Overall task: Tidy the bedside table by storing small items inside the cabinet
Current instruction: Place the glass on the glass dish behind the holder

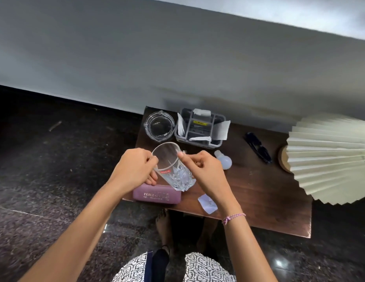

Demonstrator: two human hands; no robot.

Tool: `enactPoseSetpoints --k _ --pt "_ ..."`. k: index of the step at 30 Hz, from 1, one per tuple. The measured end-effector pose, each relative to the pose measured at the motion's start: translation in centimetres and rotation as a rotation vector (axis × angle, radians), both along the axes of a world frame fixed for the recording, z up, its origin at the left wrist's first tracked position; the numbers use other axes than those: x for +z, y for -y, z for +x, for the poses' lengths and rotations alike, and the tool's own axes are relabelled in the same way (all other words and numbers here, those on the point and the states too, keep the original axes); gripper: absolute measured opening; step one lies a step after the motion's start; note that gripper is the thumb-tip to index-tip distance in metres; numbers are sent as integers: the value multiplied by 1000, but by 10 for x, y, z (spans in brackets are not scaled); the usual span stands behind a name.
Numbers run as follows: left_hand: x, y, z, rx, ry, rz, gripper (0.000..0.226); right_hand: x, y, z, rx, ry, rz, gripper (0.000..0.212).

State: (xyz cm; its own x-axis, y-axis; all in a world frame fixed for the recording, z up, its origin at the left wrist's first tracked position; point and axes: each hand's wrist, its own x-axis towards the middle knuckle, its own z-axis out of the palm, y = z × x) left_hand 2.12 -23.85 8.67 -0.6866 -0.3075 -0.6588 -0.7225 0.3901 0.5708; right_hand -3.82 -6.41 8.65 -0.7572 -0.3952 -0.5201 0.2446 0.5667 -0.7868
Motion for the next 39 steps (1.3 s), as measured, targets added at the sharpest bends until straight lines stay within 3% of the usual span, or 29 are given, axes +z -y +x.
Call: enactPoseSetpoints --k 2,6,11,19,25,31,39 --pt "3 6 -4 -18 -28 -43 31 -1 9 -4 -36 -50 37 42" --pt "7 19 -14 -74 -106 -152 34 3 26 -10 -76 -143 70 50" --pt "2 32 -23 -114 -121 -211 35 9 51 -20 -58 -293 123 29" --pt "-10 54 -41 -35 -77 -223 32 2 80 -37 107 -388 154 26" --pt "-24 66 -68 177 -31 -32 24 -6 96 -67 133 -328 180 29" --pt "-30 69 -97 255 94 105 25 -13 108 -86 103 -263 275 24" --pt "-37 72 -109 216 147 78 25 -17 117 -95 83 -129 343 23"
